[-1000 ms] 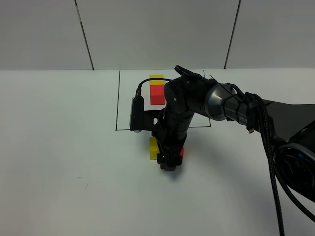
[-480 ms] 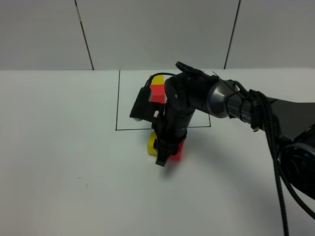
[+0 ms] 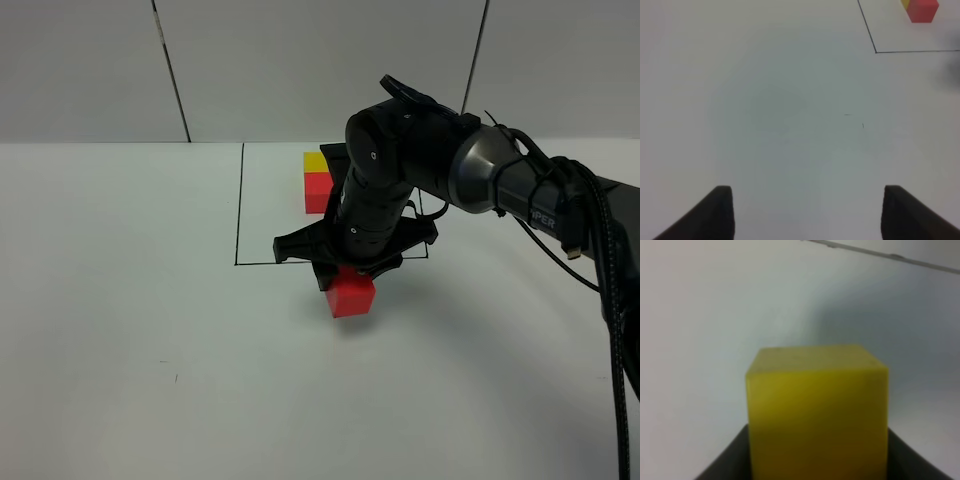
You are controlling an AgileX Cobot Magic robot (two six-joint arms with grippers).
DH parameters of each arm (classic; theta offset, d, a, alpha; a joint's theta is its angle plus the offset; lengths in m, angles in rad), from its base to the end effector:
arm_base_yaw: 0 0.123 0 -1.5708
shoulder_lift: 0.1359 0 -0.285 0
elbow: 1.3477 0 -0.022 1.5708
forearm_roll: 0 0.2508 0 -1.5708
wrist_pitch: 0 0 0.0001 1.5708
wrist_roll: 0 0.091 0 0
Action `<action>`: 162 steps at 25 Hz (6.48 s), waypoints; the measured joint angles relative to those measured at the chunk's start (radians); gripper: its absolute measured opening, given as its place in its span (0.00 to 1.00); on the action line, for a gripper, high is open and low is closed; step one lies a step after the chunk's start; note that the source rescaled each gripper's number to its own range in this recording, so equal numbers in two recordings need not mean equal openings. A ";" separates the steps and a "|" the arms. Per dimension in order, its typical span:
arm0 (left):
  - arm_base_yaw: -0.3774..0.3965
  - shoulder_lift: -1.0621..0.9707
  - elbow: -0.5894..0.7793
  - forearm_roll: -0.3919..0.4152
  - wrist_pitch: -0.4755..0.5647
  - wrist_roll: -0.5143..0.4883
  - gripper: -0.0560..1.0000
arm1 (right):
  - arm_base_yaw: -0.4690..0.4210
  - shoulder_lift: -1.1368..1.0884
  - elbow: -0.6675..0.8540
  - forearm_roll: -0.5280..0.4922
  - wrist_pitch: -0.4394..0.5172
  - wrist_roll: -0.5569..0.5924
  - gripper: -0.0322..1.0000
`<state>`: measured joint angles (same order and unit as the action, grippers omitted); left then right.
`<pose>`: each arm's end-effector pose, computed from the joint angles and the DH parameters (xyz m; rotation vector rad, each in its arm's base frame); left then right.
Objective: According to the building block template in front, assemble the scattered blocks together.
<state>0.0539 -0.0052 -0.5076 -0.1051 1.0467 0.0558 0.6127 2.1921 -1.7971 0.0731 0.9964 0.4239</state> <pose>-0.0058 -0.0086 0.2809 0.0067 2.0136 -0.0554 0.3775 0.2722 0.1875 -0.2302 2.9209 0.2795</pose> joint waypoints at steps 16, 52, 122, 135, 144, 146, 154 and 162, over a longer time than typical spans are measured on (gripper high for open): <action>0.000 0.000 0.000 0.003 0.000 0.000 0.44 | 0.011 0.042 0.105 -0.073 -0.148 0.306 0.05; 0.000 0.000 0.000 0.004 0.000 0.000 0.44 | 0.029 0.082 0.106 -0.083 -0.157 0.225 0.87; 0.000 0.000 0.000 0.005 0.000 0.000 0.44 | -0.549 -2.101 1.190 -0.160 0.053 -0.279 1.00; 0.000 0.000 0.000 0.005 0.000 0.000 0.44 | -0.549 -2.181 1.292 -0.155 0.064 -0.298 0.90; 0.000 0.000 0.000 0.005 0.000 0.000 0.44 | -0.549 -2.181 1.297 -0.154 0.074 -0.299 0.65; 0.000 0.000 0.000 0.005 0.000 0.000 0.44 | -0.549 -2.181 1.297 -0.154 0.074 -0.299 0.64; 0.000 0.000 0.000 0.005 0.000 0.000 0.44 | -0.550 -2.181 1.297 -0.154 0.074 -0.297 0.63; 0.000 0.000 0.000 0.005 0.000 0.000 0.44 | -0.550 -2.181 1.297 -0.154 0.074 -0.296 0.63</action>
<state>0.0539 -0.0052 -0.5076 -0.0999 1.0467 0.0558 0.0628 0.0106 -0.4998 -0.0809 1.0705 0.1276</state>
